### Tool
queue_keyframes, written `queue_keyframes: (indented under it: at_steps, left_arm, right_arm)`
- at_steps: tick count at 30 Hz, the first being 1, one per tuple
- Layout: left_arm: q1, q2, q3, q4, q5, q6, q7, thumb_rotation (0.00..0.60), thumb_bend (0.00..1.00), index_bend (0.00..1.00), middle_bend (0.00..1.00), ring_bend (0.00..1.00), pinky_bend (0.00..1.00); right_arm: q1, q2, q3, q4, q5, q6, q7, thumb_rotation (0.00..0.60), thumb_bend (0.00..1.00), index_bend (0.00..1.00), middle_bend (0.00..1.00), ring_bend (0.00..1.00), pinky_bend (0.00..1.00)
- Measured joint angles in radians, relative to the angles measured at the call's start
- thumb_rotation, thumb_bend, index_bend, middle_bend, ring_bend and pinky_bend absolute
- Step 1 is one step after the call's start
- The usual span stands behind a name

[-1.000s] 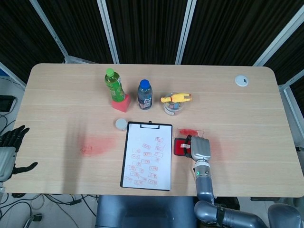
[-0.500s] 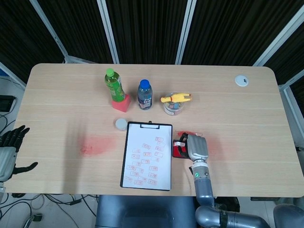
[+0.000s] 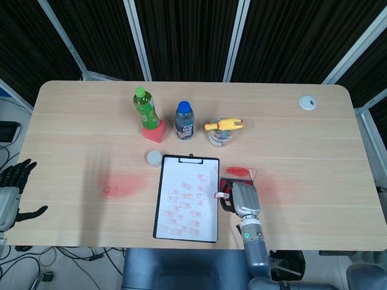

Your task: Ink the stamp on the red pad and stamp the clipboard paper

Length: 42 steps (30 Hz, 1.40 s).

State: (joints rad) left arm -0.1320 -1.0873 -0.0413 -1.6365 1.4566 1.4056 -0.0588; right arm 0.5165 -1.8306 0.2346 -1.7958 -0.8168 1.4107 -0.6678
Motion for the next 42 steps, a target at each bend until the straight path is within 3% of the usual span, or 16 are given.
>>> queue_keyframes:
  at_steps: [7, 16, 42]
  left_arm:
    - [0.0, 0.0, -0.001, 0.0, 0.0, 0.001, -0.004, 0.6, 0.04, 0.0, 0.0, 0.0, 0.0]
    - [-0.001, 0.002, -0.002, 0.0, 0.0, -0.001, -0.011, 0.6, 0.04, 0.0, 0.0, 0.0, 0.0]
    - [-0.002, 0.008, 0.001, 0.001, 0.007, -0.003, -0.026, 0.6, 0.04, 0.0, 0.0, 0.0, 0.0]
  right_arm:
    - [-0.011, -0.053, -0.051, -0.01, -0.021, 0.028, -0.022, 0.6, 0.6, 0.96, 0.8, 0.88, 0.87]
    - [-0.02, -0.133, -0.074, 0.022, -0.02, 0.058, -0.063, 0.6, 0.6, 0.96, 0.8, 0.88, 0.87]
    - [-0.027, -0.18, -0.043, 0.093, -0.002, 0.02, -0.098, 0.6, 0.6, 0.96, 0.8, 0.88, 0.87]
